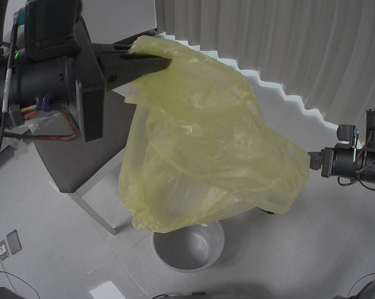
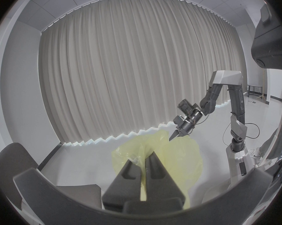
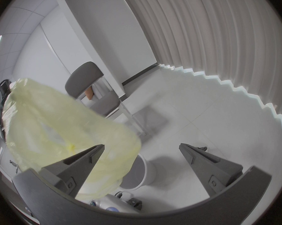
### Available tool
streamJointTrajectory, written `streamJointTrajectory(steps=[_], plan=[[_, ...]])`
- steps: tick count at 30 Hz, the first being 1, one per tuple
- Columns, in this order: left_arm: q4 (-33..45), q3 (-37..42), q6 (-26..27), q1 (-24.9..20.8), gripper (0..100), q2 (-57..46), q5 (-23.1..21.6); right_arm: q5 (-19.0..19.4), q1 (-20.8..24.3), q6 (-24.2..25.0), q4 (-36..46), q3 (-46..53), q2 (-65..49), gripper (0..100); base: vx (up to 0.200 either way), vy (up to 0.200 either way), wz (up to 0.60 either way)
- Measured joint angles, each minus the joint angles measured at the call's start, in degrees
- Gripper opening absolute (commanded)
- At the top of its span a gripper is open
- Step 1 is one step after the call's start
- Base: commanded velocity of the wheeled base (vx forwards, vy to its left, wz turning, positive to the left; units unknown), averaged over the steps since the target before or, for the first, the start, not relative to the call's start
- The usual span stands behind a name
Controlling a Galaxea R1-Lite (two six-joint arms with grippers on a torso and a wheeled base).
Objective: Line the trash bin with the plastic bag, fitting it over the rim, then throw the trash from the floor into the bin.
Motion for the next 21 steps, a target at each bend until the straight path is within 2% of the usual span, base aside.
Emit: streamJointTrajectory(steps=[8, 21], plan=[[-0.8, -0.2, 0.0, 0.4, 0, 0.1, 0.2, 0.0, 5.3, -0.1, 0.0, 5.5, -5.2, 100, 0.0, 0.0, 0.0], [-1.7, -0.5, 0.0, -0.6, 0, 0.0, 0.0, 0.0, 5.3, -0.1, -0.5, 0.5, 2.6, 100, 0.0, 0.0, 0.0]])
